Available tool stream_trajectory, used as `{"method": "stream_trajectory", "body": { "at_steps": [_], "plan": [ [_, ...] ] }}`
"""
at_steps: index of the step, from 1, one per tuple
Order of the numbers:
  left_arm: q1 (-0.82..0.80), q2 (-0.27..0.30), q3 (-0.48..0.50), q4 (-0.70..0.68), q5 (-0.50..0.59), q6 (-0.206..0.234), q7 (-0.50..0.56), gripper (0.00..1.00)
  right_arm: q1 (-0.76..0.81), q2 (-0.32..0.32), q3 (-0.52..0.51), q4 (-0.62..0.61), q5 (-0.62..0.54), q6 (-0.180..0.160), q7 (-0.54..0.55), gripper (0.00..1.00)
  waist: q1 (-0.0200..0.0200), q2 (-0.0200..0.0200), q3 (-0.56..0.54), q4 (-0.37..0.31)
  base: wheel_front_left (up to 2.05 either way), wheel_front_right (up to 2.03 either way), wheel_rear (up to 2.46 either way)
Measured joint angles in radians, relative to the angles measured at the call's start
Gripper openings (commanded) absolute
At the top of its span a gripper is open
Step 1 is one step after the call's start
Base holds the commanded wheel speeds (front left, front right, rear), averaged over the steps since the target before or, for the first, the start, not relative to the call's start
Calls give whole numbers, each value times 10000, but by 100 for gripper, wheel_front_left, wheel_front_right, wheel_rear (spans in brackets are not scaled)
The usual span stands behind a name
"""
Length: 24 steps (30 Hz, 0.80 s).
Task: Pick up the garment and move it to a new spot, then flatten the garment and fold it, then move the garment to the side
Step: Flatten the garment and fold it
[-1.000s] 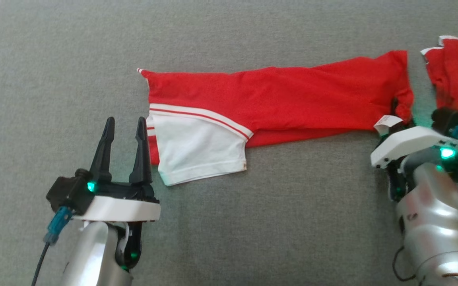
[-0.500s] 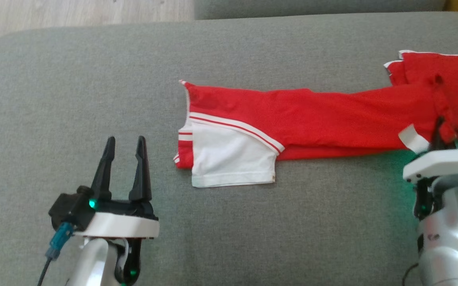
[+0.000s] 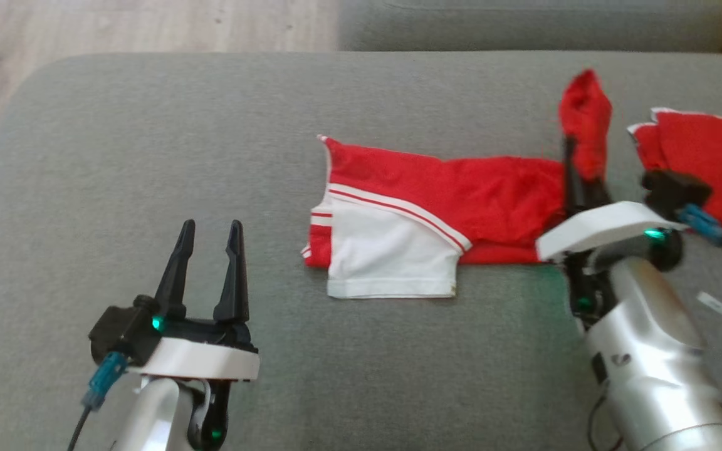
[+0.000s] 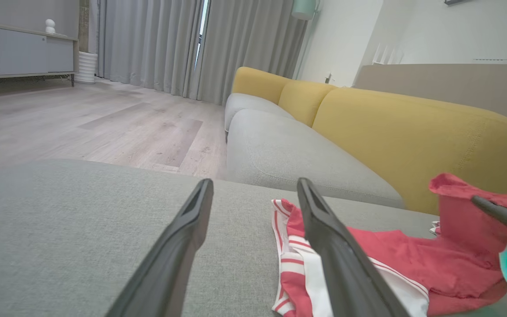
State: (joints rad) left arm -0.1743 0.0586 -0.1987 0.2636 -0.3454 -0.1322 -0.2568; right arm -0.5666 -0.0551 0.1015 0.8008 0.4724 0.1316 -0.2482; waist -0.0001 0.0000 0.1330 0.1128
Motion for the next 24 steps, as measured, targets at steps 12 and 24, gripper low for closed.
{"method": "stream_trajectory", "body": {
  "at_steps": [12, 24],
  "plan": [
    [441, -13, -265, 188, -159, 0, 0, 100, 1, -33, 3735, 36, 2405, 0, -23, 0, 0, 0, -318, 1599, 0, 0, 0],
    [383, -48, -577, 251, -261, 0, 0, 100, -684, -90, 5093, 1041, 3321, 0, -23, 100, 2, 0, 241, 2933, 0, 0, 0]
  ]
}}
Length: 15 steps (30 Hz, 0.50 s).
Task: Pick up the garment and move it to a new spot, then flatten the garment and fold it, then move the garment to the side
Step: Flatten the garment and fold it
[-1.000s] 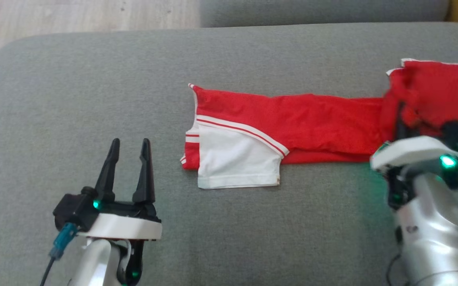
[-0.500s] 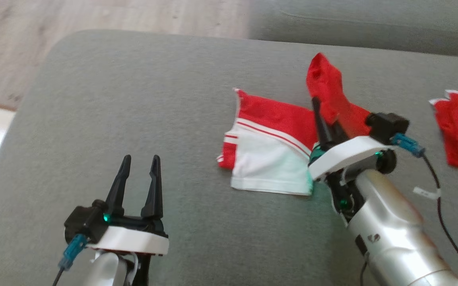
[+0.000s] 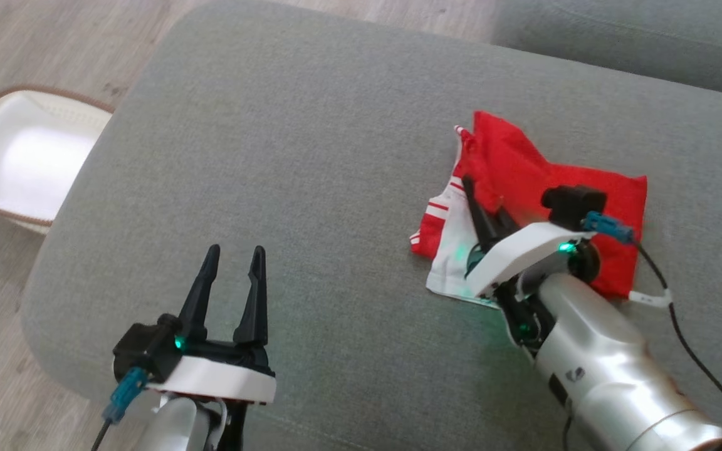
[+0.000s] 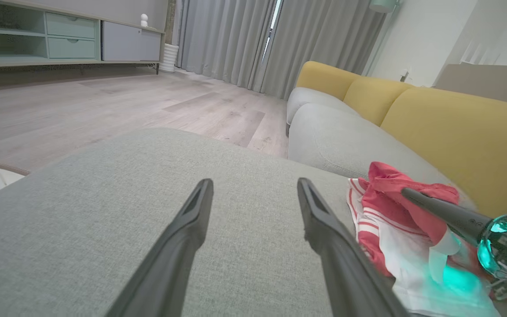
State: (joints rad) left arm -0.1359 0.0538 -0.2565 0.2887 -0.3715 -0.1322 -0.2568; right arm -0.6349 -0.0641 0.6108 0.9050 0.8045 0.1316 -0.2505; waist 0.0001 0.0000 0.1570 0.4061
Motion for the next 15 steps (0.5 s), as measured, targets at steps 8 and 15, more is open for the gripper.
{"method": "stream_trajectory", "body": {
  "at_steps": [8, 15],
  "plan": [
    [-49, 13, 215, 180, 4, 0, 0, 100, 53, 8, 2320, -1041, 1235, 0, 2, 100, 0, 0, -8, -89, 0, 0, 0],
    [-48, 4, 360, -94, 8, 0, 0, 100, -521, -25, 1185, -1440, -136, 0, 0, 100, 0, 0, -141, -793, 0, 0, 0]
  ]
}}
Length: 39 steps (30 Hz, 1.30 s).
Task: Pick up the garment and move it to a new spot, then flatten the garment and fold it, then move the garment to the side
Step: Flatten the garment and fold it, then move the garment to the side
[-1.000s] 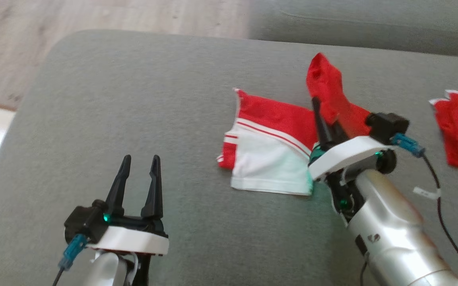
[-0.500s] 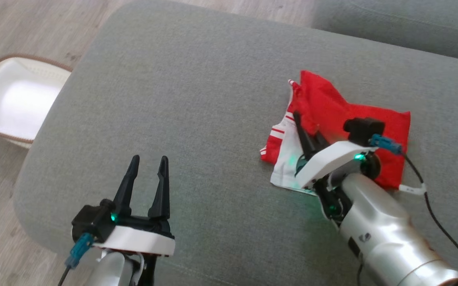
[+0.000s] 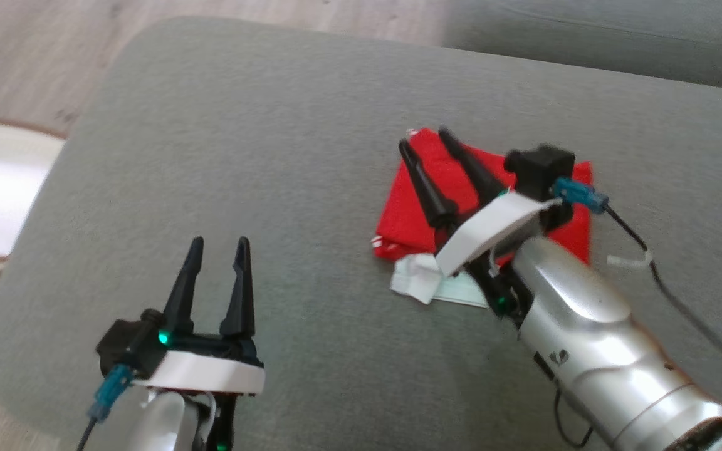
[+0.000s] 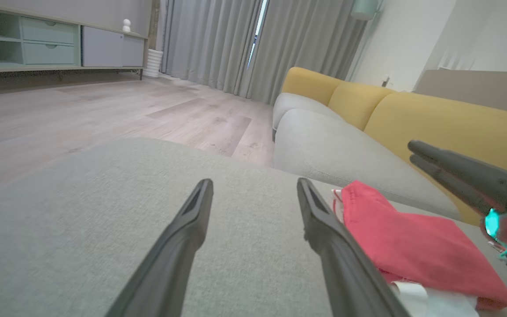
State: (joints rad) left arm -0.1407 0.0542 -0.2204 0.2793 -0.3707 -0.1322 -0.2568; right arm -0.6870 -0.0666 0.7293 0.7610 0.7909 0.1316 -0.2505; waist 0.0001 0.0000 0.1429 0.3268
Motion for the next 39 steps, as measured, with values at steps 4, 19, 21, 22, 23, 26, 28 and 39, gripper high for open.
{"method": "stream_trajectory", "body": {
  "at_steps": [4, 19, 21, 22, 23, 26, 28, 39],
  "plan": [
    [-37, -13, 196, -389, 10, 0, 0, 100, 28, 17, -1436, -571, -3033, 0, -2, 100, 0, 0, -42, -570, 0, 0, 0],
    [-203, -50, 477, -924, 54, 0, 0, 100, 3942, -29, -6748, -4449, -7967, -2, -4, 100, 0, 0, -107, -2439, 0, 0, 0],
    [-192, -59, 447, -949, -92, 0, 0, 100, 4271, 2, -7035, -4800, -8000, 0, -4, 100, 0, 0, -92, -2545, 0, 0, 0],
    [-180, -59, 435, -943, -94, 0, 0, 100, 4438, 31, -7160, -4955, -7992, 0, -4, 100, 0, 0, -88, -2591, 0, 0, 0],
    [-168, -61, 433, -922, -96, 0, 0, 100, 4616, 61, -7269, -5101, -7871, 0, -4, 100, -1, 0, -86, -2633, 0, 0, 0],
    [-144, -61, 445, -884, -86, 0, 0, 100, 4971, 77, -7379, -5329, -7426, -2, -4, 100, 0, 0, -90, -2681, 0, 0, 0],
    [-65, -63, 516, -861, 23, 0, 0, 100, 5275, 105, -7388, -5461, -7244, 0, -4, 100, -1, 0, -97, -2731, 0, 0, 0],
    [213, -61, 545, -890, 98, 0, 0, 100, 5544, 167, -7388, -5463, -7264, 0, -4, 100, -1, 0, -9, -2530, 0, 0, 0]
  ]
}}
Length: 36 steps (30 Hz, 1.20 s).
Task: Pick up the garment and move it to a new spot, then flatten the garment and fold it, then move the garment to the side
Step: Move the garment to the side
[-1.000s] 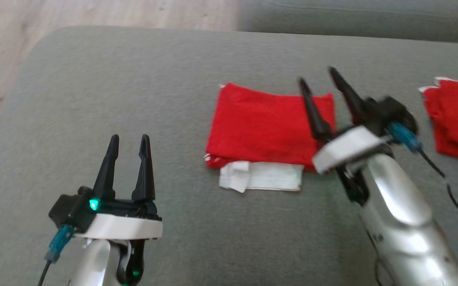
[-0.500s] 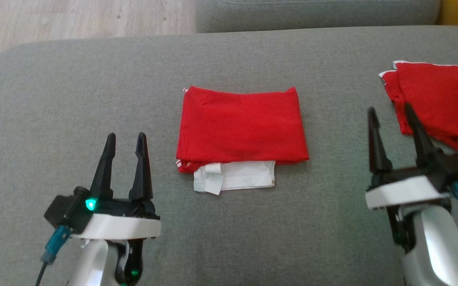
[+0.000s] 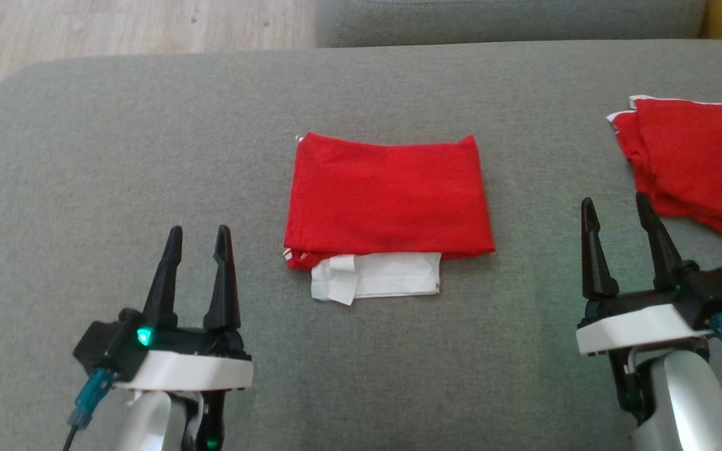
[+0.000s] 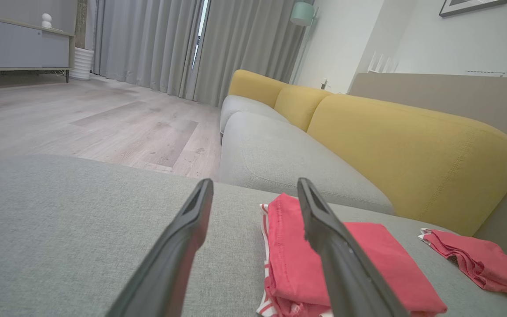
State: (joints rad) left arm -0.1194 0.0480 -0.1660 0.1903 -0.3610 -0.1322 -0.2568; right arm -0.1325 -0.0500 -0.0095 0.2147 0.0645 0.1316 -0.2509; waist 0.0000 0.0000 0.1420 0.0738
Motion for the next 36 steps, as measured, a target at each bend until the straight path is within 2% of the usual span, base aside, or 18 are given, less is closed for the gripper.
{"method": "stream_trajectory", "body": {
  "at_steps": [6, 12, 20, 28, 29, 30, 31, 36],
  "plan": [
    [-319, -6, -451, -109, -90, 0, 0, 100, -678, 6, -59, 708, -144, 0, 0, 100, 1, 0, 417, 340, 0, 0, 0],
    [-825, -19, -924, -111, -303, 0, 0, 100, -1866, 0, 169, 1983, 10, 0, 389, 100, 2, 0, 836, 958, 0, 0, 0],
    [-822, -19, -1097, -125, -527, 0, 0, 100, -2165, -12, 612, 3916, 924, 0, 1379, 100, 1, 0, 1109, 1778, 0, 0, 0],
    [-817, -19, -1168, -84, -525, 0, 0, 100, -3081, -167, 1124, 5183, 1352, 0, 1438, 100, 0, 0, 1154, 2000, 0, 0, 0],
    [-811, -19, -1166, -84, -525, 0, 0, 100, -3125, -194, 1220, 5298, 1361, -2, 1411, 95, 0, 0, 1137, 1990, 0, 0, 0],
    [-802, -19, -1164, -77, -523, 0, 0, 100, -3158, -211, 1302, 5411, 1360, -2, 1308, 50, 0, 0, 1115, 1977, 0, 0, 0],
    [-797, -19, -1162, -46, -514, 0, 0, 100, -3196, -211, 1365, 5517, 1306, -2, 1214, 0, 1, 0, 1085, 1960, 0, 0, 0],
    [-772, -19, -1129, -27, -476, 0, 0, 100, -3324, -136, 1549, 5925, 520, 0, 759, 0, 0, 0, 891, 1788, 0, 0, 0]
  ]
}}
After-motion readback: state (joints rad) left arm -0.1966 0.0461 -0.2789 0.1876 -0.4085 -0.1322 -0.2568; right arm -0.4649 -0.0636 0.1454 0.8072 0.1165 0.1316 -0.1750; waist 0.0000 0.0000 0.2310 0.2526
